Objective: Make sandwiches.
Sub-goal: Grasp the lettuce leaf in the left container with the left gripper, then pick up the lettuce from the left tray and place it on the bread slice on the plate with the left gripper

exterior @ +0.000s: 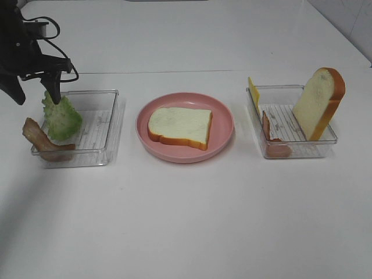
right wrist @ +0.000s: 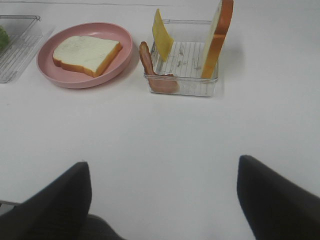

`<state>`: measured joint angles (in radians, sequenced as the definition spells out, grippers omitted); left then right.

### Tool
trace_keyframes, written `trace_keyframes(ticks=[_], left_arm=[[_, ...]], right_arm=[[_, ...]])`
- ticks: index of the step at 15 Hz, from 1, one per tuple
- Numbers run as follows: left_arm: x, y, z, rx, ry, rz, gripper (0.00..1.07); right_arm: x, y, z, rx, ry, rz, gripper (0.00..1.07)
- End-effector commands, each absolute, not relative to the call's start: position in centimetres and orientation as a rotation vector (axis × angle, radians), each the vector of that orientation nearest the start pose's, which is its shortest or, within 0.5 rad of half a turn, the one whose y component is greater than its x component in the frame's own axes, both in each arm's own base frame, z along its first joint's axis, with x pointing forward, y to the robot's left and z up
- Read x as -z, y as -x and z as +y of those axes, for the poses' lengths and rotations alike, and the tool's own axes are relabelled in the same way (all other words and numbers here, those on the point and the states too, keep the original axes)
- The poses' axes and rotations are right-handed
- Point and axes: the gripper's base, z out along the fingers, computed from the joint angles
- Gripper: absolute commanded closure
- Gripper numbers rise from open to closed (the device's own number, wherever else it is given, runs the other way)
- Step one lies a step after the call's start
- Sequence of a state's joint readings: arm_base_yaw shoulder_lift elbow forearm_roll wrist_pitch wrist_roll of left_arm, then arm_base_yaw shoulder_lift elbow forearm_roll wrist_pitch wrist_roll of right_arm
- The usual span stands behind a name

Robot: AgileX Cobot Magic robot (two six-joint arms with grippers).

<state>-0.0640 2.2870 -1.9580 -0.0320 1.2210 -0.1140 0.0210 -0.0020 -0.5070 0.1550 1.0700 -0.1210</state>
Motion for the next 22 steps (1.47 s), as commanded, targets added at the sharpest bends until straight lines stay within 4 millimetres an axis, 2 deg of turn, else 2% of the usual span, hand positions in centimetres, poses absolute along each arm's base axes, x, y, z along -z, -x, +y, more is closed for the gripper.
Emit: trace_keyframes(ticks=[1, 2, 4, 7, 8, 10, 11, 14, 16, 19, 22], left_arm=[[-16.7, -47.2, -3.8, 0.099, 0.108, 3.067, 0.5], [-16.5, -47.2, -3.8, 0.098, 0.109, 3.071, 0.51], [-16.4, -47.2, -3.8, 0.098, 0.109, 3.075, 0.59], [-16.4, -47.2, -3.8, 0.095, 0.108, 3.074, 0.78], [-16.4, -47.2, -3.8, 0.092, 0.105, 3.074, 0.88], [-16.4, -47.3, -3.8, 0.089, 0.1, 3.071, 0.95], [-16.3, -47.3, -3.7, 0.073, 0.087, 3.071, 1.07], [-16.4, -47.3, -3.6, 0.063, 0.044, 3.07, 1.07], [-17.2, -47.3, -3.6, 0.066, 0.024, 3.048, 1.07], [-20.4, -47.4, -3.7, 0.084, 0.023, 2.949, 1.07], [-24.6, -47.6, -4.5, 0.194, 0.003, 2.837, 1.07]], right_arm=[[-27.9, 0.9, 1.2, -0.118, 0.15, 2.012, 0.31], [-27.9, 0.9, 1.2, -0.118, 0.15, 2.012, 0.31], [-27.9, 0.9, 1.2, -0.118, 0.15, 2.012, 0.31], [-27.9, 0.9, 1.2, -0.118, 0.15, 2.012, 0.31], [-27.9, 0.9, 1.2, -0.118, 0.15, 2.012, 0.31], [-27.9, 0.9, 1.2, -0.118, 0.15, 2.012, 0.31], [-27.9, 0.9, 1.2, -0.118, 0.15, 2.012, 0.31], [-27.9, 0.9, 1.2, -0.118, 0.15, 2.012, 0.31], [-27.9, 0.9, 1.2, -0.118, 0.15, 2.012, 0.31], [-27.9, 0.9, 1.2, -0.118, 0.15, 2.012, 0.31], [-27.9, 0.9, 1.2, -0.118, 0.15, 2.012, 0.31]])
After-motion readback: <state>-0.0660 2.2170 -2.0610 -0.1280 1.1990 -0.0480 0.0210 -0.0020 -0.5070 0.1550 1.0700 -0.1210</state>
